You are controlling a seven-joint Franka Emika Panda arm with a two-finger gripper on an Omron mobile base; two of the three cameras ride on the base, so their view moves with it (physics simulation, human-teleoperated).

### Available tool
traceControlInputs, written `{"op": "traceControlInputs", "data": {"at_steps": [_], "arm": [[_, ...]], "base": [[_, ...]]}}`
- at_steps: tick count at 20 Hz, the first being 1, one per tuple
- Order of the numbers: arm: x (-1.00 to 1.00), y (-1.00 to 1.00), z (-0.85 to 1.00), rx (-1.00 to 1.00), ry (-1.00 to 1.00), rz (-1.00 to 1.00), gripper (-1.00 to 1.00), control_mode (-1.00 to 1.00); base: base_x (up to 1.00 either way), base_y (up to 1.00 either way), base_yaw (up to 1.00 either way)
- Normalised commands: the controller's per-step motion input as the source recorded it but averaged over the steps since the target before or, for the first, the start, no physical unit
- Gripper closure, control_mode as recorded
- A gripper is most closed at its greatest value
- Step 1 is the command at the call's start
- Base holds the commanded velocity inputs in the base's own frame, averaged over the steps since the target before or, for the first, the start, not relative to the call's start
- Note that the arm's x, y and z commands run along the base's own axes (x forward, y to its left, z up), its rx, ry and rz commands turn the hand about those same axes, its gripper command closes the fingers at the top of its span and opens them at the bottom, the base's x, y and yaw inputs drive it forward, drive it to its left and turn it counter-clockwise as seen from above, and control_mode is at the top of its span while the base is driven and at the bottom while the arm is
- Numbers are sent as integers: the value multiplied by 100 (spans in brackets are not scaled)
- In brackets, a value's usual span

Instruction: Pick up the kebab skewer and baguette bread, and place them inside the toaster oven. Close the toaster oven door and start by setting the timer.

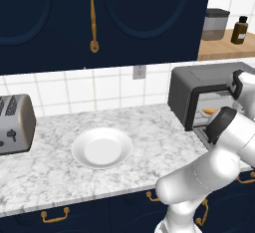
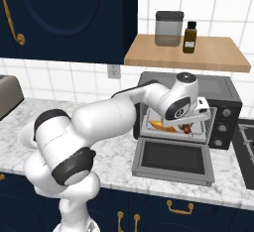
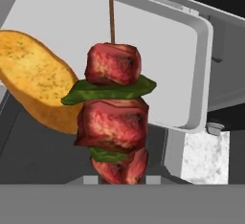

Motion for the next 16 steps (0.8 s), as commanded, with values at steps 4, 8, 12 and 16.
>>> {"op": "traceControlInputs", "data": {"at_steps": [4, 8, 12, 16], "arm": [[14, 24, 0, 0, 0, 0, 100, -100], [19, 8, -4, 0, 0, 0, 100, -100], [14, 2, -16, 0, -2, 0, 100, -100], [20, 0, -12, 4, -1, 0, 100, -100]], "base": [[0, 0, 0], [0, 0, 0], [0, 0, 0], [0, 0, 0]]}}
